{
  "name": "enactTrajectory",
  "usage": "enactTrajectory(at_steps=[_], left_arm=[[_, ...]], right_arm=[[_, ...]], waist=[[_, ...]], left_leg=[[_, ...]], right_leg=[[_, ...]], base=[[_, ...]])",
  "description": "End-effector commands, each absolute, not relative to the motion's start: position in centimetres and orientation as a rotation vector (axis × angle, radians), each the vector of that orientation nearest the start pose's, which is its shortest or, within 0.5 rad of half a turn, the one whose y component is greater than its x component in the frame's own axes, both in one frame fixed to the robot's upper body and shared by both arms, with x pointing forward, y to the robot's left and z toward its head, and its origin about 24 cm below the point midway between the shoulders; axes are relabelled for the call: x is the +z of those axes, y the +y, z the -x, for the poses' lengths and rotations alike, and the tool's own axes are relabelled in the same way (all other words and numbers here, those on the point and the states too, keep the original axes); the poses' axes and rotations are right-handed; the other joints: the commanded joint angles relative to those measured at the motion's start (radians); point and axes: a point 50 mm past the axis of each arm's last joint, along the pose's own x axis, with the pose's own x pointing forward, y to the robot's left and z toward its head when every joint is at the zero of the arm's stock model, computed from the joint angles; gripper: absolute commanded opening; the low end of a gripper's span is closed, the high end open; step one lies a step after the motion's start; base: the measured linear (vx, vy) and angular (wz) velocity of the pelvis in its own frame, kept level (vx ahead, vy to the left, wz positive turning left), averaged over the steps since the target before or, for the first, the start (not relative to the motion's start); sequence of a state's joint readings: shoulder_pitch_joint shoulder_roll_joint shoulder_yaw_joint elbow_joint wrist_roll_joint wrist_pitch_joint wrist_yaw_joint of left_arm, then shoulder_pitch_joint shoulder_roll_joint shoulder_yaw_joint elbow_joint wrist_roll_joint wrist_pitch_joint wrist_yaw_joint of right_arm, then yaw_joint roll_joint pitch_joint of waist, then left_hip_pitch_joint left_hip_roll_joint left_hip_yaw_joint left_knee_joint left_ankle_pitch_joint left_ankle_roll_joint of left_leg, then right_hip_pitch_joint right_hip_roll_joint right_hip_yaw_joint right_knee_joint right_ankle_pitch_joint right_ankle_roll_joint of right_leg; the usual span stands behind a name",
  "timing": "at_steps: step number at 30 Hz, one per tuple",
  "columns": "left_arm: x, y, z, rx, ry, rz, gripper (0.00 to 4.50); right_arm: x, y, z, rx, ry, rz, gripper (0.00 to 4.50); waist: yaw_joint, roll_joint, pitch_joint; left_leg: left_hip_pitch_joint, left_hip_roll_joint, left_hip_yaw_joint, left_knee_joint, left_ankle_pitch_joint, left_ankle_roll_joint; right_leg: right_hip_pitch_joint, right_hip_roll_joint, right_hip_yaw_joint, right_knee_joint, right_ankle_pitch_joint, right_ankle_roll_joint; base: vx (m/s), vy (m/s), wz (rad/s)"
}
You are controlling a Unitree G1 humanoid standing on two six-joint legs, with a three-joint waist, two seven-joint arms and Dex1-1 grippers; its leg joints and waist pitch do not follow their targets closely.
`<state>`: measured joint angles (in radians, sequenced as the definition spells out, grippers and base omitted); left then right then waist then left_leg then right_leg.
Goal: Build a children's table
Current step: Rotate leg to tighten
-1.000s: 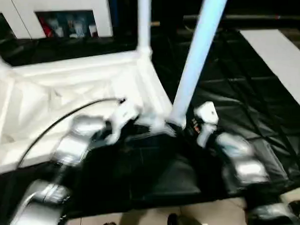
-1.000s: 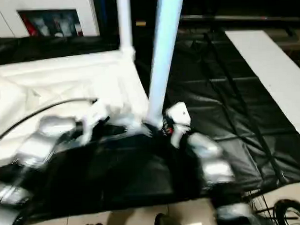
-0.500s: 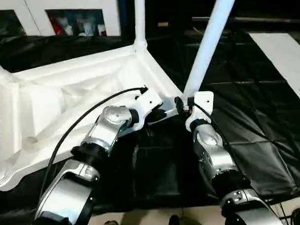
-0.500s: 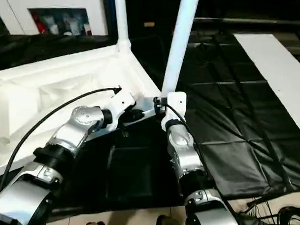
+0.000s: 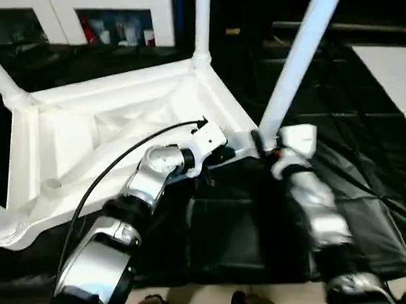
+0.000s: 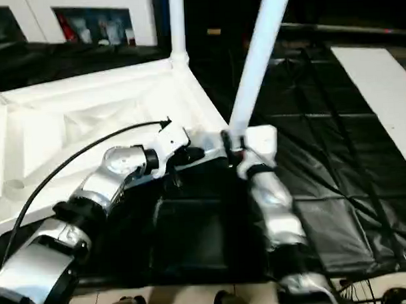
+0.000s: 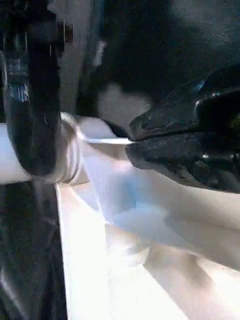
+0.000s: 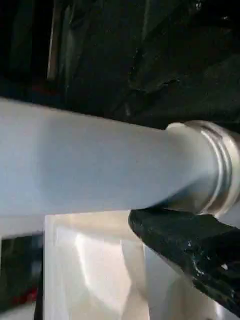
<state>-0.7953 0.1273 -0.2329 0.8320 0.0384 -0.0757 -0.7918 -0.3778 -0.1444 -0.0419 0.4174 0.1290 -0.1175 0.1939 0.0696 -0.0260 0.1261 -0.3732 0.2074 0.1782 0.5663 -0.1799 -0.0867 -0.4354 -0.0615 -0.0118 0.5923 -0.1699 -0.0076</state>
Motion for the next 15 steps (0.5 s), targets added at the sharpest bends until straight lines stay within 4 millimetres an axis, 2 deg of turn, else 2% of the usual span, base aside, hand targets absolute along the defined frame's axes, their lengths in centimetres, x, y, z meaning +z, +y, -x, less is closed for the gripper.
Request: enactTrajectory(at_steps=[1,3,4,6,7,8,9,10,11,12,13,15], left_arm=[[7.6,7.2,-35.6,-1.033,0.161,-0.300,0.43],[8.1,7.3,-35.7,-1.032,0.140,-0.262,0.48],[8.8,7.5,-35.6,-1.034,0.110,-0.212,0.85],[9.4,7.5,-35.5,-1.044,0.085,-0.153,0.91],[10.2,7.6,-34.9,-1.084,0.057,-0.047,0.87],[10.6,7.7,-34.5,-1.108,0.046,0.000,0.85],[10.9,7.9,-33.9,-1.141,0.037,0.035,0.94],[11.1,8.2,-32.9,-1.194,0.035,0.070,1.14],[11.1,8.4,-32.5,-1.211,0.039,0.080,1.31],[11.1,8.4,-32.4,-1.216,0.040,0.082,1.34],[11.0,8.7,-31.7,-1.243,0.047,0.090,1.27],[10.2,10.1,-29.9,-1.260,0.104,0.081,1.41]], right_arm=[[6.1,-18.5,-31.3,0.192,-0.052,-0.022,3.86],[5.7,-18.8,-30.7,0.233,-0.026,-0.052,3.86],[4.9,-19.1,-30.0,0.302,0.024,-0.017,3.86],[4.2,-19.2,-29.5,0.356,0.060,0.006,3.86],[3.7,-19.2,-29.0,0.412,0.092,0.001,3.86],[3.6,-19.1,-28.8,0.432,0.103,-0.006,3.86],[3.6,-19.0,-28.6,0.461,0.107,-0.019,3.86],[3.9,-18.5,-28.4,0.515,0.103,-0.032,3.86],[4.0,-18.3,-28.3,0.532,0.100,-0.034,3.86],[4.0,-18.2,-28.3,0.537,0.099,-0.035,3.86],[4.3,-17.9,-28.3,0.566,0.091,-0.042,3.86],[5.1,-16.5,-28.3,0.673,0.059,-0.075,3.86]], waist=[[-0.005,-0.002,-0.085],[-0.004,-0.003,-0.088],[-0.005,-0.003,-0.088],[-0.006,-0.005,-0.088],[-0.008,-0.012,-0.087],[-0.008,-0.010,-0.087],[-0.011,-0.013,-0.086],[-0.015,-0.009,-0.084],[-0.015,-0.010,-0.087],[-0.019,-0.009,-0.085],[-0.021,-0.004,-0.084],[-0.026,-0.002,-0.083]], left_leg=[[0.009,0.004,0.014,-0.046,-0.057,0.124],[0.005,0.004,0.012,-0.046,-0.074,0.125],[0.004,0.006,0.010,-0.047,-0.095,0.118],[0.004,0.007,0.011,-0.046,-0.119,0.106],[0.001,0.008,0.011,-0.046,-0.129,0.102],[-0.004,0.009,0.008,-0.047,-0.123,0.101],[-0.002,0.011,0.010,-0.046,-0.125,0.104],[0.000,0.012,0.012,-0.045,-0.128,0.111],[-0.001,0.013,0.009,-0.045,-0.117,0.110],[-0.004,0.014,0.009,-0.046,-0.107,0.117],[0.001,0.014,0.010,-0.046,-0.120,0.115],[0.003,0.017,0.009,-0.049,-0.136,0.104]], right_leg=[[0.077,-0.042,0.028,-0.035,0.163,-0.268],[0.083,-0.046,0.028,-0.037,0.126,-0.276],[0.084,-0.048,0.026,-0.040,0.083,-0.282],[0.084,-0.050,0.027,-0.044,0.028,-0.286],[0.086,-0.053,0.027,-0.043,0.001,-0.291],[0.088,-0.056,0.026,-0.043,-0.009,-0.294],[0.084,-0.054,0.027,-0.042,-0.023,-0.300],[0.075,-0.050,0.026,-0.048,-0.042,-0.294],[0.083,-0.052,0.026,-0.040,-0.028,-0.296],[0.078,-0.049,0.026,-0.041,-0.025,-0.287],[0.074,-0.049,0.026,-0.045,-0.056,-0.279],[0.073,-0.048,0.027,-0.044,-0.075,-0.275]], base=[[0.000,0.000,0.00],[0.000,0.000,0.00],[0.000,0.000,0.00],[0.000,0.000,0.00],[0.000,0.000,0.00],[0.000,0.000,0.00],[0.000,0.000,0.00],[0.000,0.000,0.00],[0.000,0.000,0.00],[0.000,0.000,0.00],[0.000,0.000,0.00],[0.000,0.000,0.00]])
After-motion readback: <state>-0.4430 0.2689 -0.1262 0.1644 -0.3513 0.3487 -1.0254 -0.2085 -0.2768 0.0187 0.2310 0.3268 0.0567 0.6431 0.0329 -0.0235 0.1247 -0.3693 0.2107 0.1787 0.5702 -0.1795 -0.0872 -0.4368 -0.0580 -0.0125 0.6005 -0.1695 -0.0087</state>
